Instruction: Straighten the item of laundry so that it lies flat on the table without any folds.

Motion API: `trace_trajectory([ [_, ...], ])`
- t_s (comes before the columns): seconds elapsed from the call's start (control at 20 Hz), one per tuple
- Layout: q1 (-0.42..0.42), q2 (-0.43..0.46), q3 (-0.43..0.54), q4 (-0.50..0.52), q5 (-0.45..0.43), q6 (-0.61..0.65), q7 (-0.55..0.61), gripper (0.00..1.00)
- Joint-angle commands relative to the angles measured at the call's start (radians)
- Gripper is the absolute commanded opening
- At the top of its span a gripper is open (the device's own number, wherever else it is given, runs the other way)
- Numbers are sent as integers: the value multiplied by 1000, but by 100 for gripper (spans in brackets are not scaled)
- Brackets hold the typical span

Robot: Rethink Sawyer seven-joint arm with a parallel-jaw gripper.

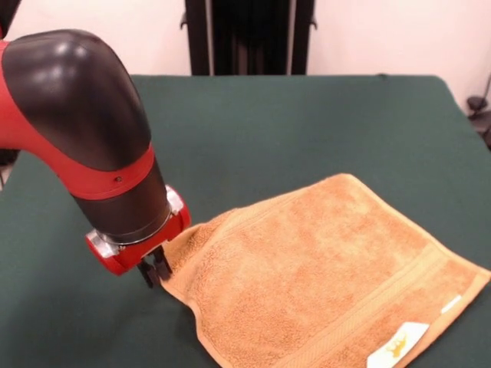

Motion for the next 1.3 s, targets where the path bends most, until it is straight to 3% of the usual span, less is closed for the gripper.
trace_trajectory([
  [0.05, 66, 25, 111, -61, -20, 141, -457, 0],
  [1.0, 98, 35, 84, -104, -3, 165, -587, 0],
  [1.3, 94, 17, 48, -99, -3, 111, -479, 0],
])
